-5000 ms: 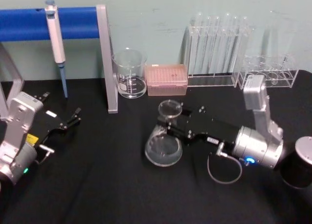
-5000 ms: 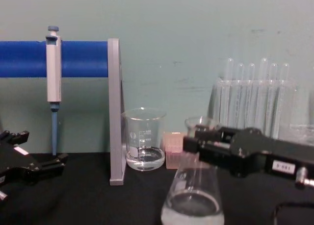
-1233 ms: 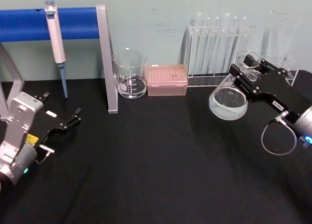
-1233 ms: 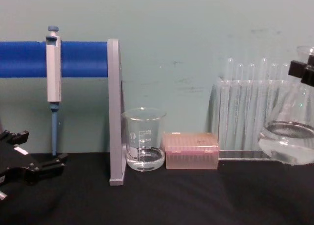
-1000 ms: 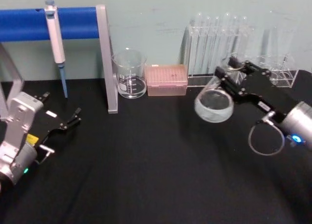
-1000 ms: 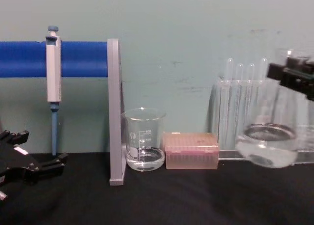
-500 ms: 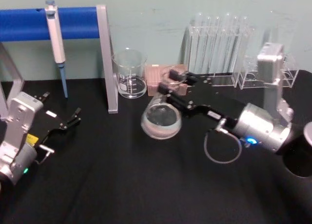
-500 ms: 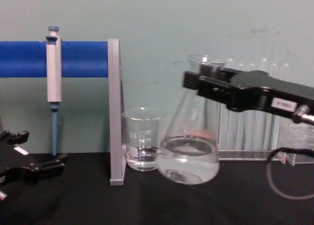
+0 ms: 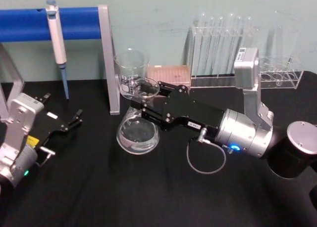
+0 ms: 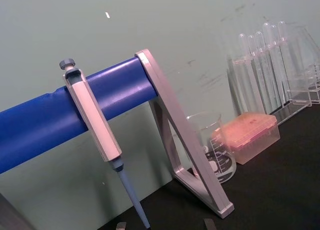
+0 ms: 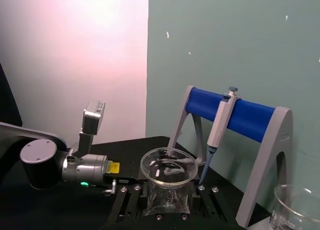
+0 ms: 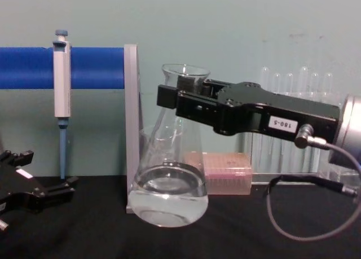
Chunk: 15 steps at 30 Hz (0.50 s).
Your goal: Grasp the erlenmeyer flask with one hand, shake it three times, then place it back.
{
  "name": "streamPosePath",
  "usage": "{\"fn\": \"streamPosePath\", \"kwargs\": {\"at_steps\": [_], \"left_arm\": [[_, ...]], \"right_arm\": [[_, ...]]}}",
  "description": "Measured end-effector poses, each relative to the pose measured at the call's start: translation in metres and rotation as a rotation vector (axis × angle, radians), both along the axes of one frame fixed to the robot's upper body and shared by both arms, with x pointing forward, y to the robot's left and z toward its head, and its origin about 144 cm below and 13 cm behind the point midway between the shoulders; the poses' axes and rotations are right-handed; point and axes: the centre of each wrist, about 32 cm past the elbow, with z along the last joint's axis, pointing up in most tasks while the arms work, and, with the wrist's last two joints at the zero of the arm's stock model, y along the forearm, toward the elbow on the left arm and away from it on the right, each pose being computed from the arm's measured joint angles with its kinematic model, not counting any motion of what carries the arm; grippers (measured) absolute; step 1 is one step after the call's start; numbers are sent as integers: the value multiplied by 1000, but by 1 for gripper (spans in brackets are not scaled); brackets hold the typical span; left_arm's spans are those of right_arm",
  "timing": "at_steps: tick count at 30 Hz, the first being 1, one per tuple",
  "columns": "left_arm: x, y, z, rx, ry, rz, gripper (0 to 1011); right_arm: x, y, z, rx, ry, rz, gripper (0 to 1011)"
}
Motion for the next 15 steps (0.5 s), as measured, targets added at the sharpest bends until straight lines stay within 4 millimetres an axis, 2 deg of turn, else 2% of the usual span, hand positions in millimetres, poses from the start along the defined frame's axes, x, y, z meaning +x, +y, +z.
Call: {"fn": "streamPosePath", "kwargs": {"at_steps": [10,15], "left_arm": [[0,0,0,0,0,0,1001],[0,0,0,0,0,0,1001]], "right_arm": [[-3,-2,2,-4,-8,-18,449],[-7,-15,3,-4,-14,-79,450]]}}
